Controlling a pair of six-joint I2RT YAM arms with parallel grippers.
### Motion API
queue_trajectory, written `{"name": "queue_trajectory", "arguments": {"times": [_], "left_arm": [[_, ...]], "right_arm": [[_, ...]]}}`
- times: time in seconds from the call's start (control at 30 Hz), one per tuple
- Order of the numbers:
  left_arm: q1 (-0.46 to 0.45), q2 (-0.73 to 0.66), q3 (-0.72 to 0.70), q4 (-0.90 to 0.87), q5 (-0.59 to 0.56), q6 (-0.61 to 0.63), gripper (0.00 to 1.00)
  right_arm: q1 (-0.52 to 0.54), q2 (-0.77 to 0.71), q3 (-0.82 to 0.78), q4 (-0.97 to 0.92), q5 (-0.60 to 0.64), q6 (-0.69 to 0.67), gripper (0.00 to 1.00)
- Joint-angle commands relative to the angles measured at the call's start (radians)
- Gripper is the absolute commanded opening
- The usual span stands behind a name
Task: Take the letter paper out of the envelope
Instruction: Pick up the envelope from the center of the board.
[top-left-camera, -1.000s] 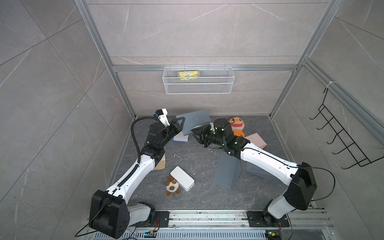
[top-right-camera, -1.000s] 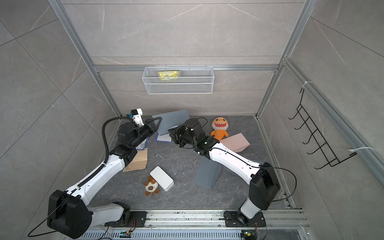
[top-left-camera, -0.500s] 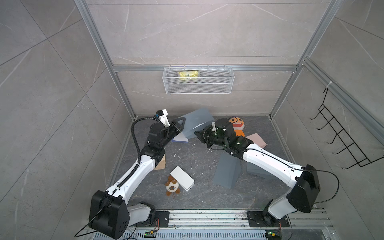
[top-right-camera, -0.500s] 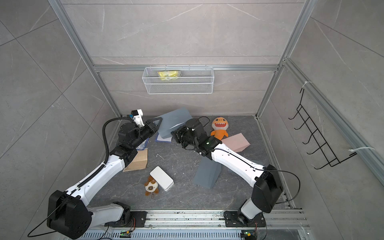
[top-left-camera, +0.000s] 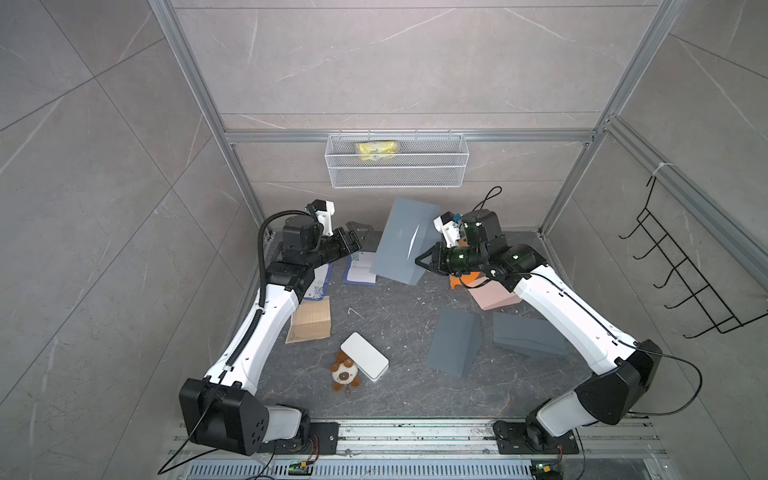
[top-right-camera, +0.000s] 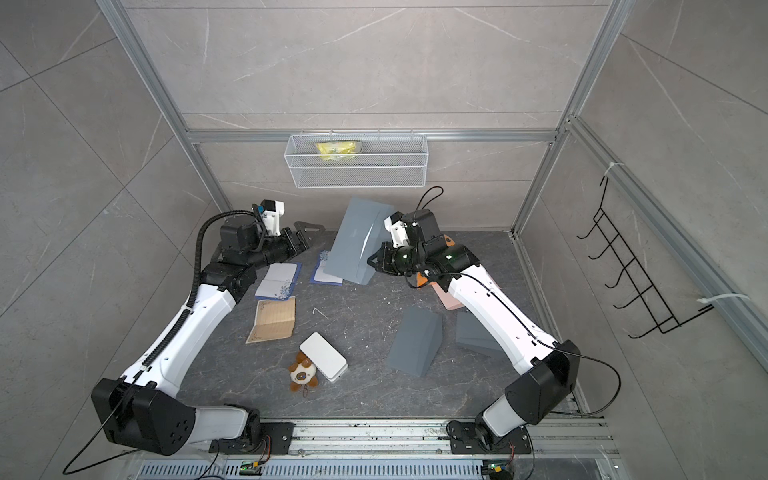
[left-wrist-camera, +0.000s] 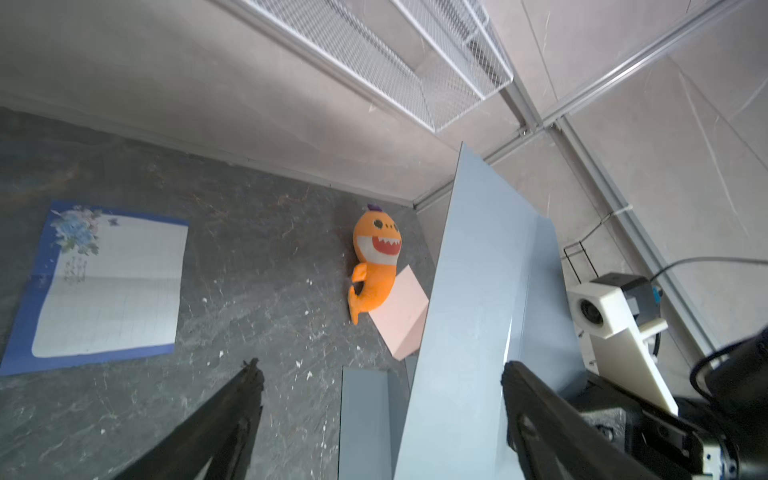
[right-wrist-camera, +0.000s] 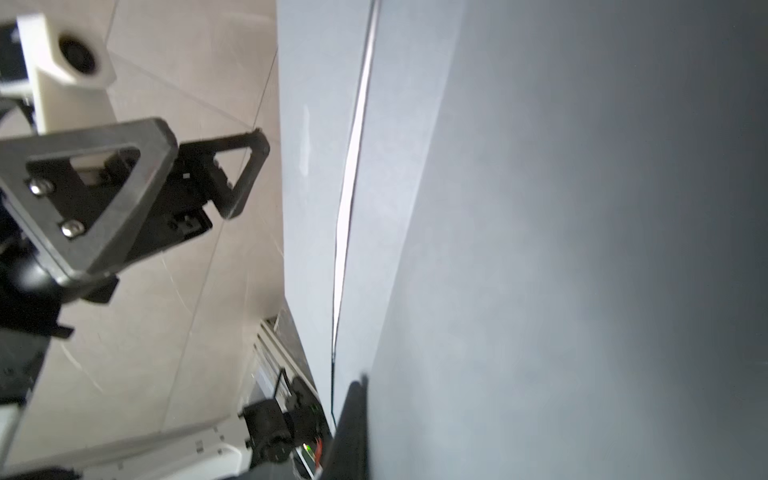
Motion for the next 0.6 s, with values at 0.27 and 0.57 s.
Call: {"name": "queue_trajectory", "arguments": {"times": [0.27, 0.57], "left_arm": [[-0.001, 0.002, -0.109, 0.054, 0.279, 0.033, 0.98], [0.000, 0.000, -0.157, 0.154, 0.277, -0.051, 0.88]], "right_arm": [[-0.115, 0.104, 0.072, -0.157, -0.455, -0.346, 0.00], [-0.117, 0.153, 0.030, -0.020, -0.641, -0.271, 0.00]]}}
